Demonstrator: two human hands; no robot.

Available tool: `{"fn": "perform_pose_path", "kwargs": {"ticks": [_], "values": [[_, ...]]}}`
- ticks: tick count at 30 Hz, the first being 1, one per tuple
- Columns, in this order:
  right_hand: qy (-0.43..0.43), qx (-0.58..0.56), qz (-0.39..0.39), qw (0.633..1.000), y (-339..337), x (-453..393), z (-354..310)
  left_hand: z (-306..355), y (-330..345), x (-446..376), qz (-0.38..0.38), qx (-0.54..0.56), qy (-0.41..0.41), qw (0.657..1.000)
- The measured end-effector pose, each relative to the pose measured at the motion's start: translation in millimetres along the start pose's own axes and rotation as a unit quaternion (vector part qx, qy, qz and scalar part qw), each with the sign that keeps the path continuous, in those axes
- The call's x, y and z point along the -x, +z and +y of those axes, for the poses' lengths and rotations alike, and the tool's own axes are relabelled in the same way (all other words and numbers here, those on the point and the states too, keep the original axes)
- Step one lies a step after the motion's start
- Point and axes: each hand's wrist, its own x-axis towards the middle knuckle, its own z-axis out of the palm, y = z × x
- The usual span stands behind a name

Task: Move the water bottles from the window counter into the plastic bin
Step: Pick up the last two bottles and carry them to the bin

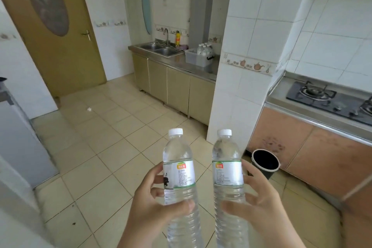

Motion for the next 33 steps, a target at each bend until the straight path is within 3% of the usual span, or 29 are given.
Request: {"fn": "perform_pose_path", "kwargs": {"ticks": [10, 33], "values": [[-0.002, 0.0, -0.021, 1.0, -31, -194, -13, 26, 60, -176, 0.022, 0.008, 0.011, 1.0], [-0.002, -0.013, 0.022, 1.0, 43, -687, -44, 68, 62, -694, -0.006, 0.003, 0.01, 1.0]]}}
